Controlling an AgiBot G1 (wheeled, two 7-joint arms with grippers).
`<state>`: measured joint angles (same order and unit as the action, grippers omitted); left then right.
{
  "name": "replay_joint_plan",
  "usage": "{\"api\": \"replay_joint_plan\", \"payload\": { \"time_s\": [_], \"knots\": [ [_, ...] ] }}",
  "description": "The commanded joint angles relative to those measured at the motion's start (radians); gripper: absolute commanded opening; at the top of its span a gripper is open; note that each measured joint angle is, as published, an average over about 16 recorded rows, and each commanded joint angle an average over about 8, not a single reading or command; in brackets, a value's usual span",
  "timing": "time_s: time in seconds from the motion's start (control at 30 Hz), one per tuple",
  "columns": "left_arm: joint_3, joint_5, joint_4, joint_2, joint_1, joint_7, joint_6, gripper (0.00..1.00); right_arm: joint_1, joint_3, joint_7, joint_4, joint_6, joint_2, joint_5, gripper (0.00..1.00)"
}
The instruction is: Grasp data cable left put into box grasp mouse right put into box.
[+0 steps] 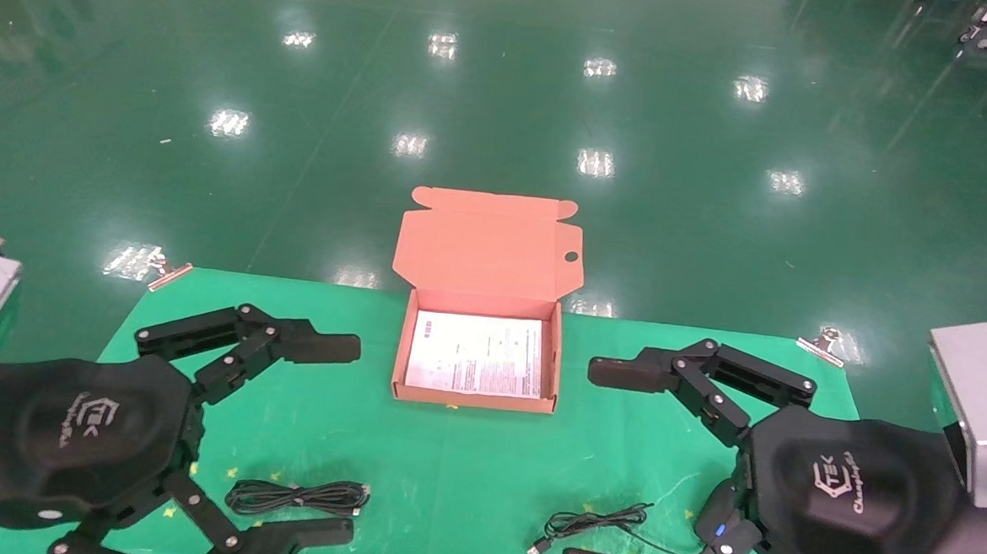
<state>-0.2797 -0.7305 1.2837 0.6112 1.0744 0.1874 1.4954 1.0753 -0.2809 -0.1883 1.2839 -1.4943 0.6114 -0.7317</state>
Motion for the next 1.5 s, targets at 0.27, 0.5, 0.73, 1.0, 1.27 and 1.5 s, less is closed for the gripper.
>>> {"api": "replay_joint_plan", "payload": {
  "time_s": [0.27, 0.5, 0.73, 1.0, 1.27, 1.5],
  "knots": [
    [0.0, 0.0, 0.0, 0.0, 0.0, 0.0, 0.0, 1.0, 0.0, 0.0, 0.0, 0.0, 0.0, 0.0, 0.0, 1.0],
    [0.0, 0.0, 0.0, 0.0, 0.0, 0.0, 0.0, 1.0, 0.0, 0.0, 0.0, 0.0, 0.0, 0.0, 0.0, 1.0],
    [0.0, 0.0, 0.0, 0.0, 0.0, 0.0, 0.0, 1.0, 0.0, 0.0, 0.0, 0.0, 0.0, 0.0, 0.0, 1.0],
    [-0.035, -0.078, 0.007, -0.008, 0.053, 0.006, 0.032, 1.0, 0.021, -0.005, 0.035, 0.021, 0.004, -0.013, -0.059, 1.0],
    [-0.26, -0.307, 0.003, 0.041, 0.293, 0.073, 0.098, 1.0, 0.14, -0.074, 0.173, 0.065, -0.036, -0.014, -0.296, 1.0],
    [-0.53, -0.488, -0.003, 0.096, 0.493, 0.099, 0.101, 1.0, 0.249, -0.193, 0.34, 0.072, -0.062, 0.024, -0.504, 1.0]
  ]
}}
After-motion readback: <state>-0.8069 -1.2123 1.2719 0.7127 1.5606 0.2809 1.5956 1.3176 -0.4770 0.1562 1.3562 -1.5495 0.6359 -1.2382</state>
